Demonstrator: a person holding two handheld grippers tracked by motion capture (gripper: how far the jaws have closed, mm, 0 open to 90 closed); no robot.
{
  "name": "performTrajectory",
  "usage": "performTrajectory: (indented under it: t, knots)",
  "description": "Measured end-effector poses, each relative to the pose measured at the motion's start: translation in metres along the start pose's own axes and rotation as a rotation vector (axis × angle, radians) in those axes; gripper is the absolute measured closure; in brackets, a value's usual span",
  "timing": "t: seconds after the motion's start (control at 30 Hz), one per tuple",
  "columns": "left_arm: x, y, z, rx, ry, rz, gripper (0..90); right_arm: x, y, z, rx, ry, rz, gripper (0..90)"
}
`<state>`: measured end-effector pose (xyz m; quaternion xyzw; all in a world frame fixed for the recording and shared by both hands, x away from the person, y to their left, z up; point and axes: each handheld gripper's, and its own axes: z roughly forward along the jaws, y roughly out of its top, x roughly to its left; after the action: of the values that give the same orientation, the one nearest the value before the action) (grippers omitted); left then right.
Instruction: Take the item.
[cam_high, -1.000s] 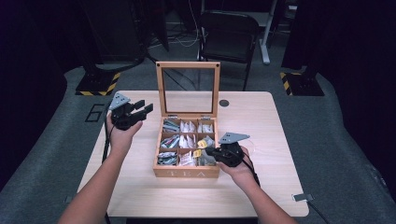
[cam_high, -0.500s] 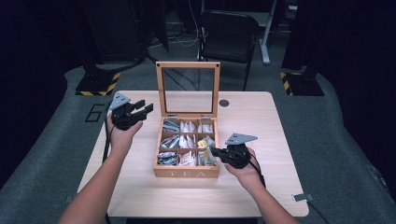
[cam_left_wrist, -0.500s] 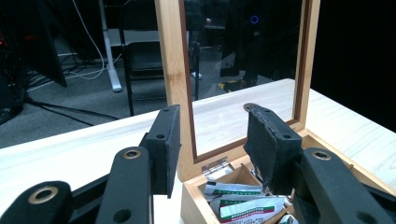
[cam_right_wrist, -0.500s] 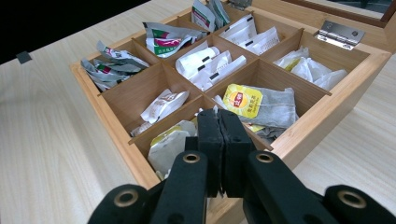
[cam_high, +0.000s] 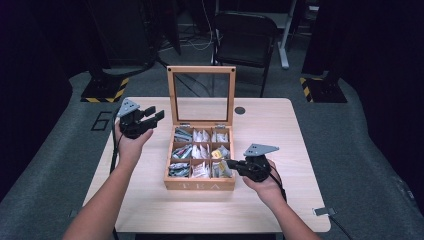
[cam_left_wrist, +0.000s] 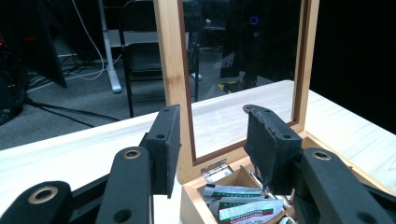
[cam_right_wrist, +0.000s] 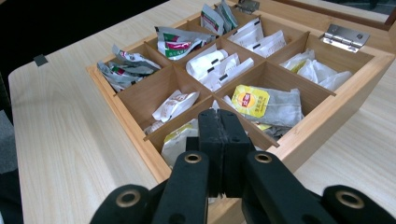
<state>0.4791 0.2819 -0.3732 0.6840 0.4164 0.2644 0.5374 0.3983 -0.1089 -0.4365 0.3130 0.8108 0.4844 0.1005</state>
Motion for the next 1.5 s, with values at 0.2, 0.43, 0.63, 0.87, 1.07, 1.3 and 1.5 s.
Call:
performTrajectory:
  t: [0.2, 0.43, 0.63, 0.87, 1.07, 1.3, 1.5]
  knots:
    - [-0.001, 0.000, 0.001, -0.002, -0.001, 0.000, 55.1, 0.001, 0.007, 0.001, -0.030, 0.011, 0.010, 89.8]
    - [0.000, 0.001, 0.001, 0.001, -0.001, 0.002, 55.1, 0.000, 0.013, 0.001, -0.043, 0.008, 0.001, 89.8]
    - [0.000, 0.001, 0.000, 0.000, 0.001, 0.005, 55.1, -0.002, 0.017, -0.004, -0.057, -0.005, -0.008, 89.8]
    - [0.000, 0.000, 0.001, 0.001, 0.000, 0.002, 55.1, -0.008, 0.020, -0.014, -0.085, -0.031, 0.007, 89.8]
    - [0.000, 0.001, 0.000, 0.000, 0.001, 0.003, 55.1, -0.017, 0.021, -0.026, -0.106, -0.066, 0.016, 89.8]
    - [0.001, 0.000, 0.000, 0.001, 0.003, -0.002, 55.1, -0.026, 0.021, -0.041, -0.134, -0.108, 0.017, 89.8]
    - [0.001, 0.000, 0.001, 0.000, 0.005, -0.001, 55.1, -0.036, 0.019, -0.055, -0.145, -0.153, 0.030, 89.9]
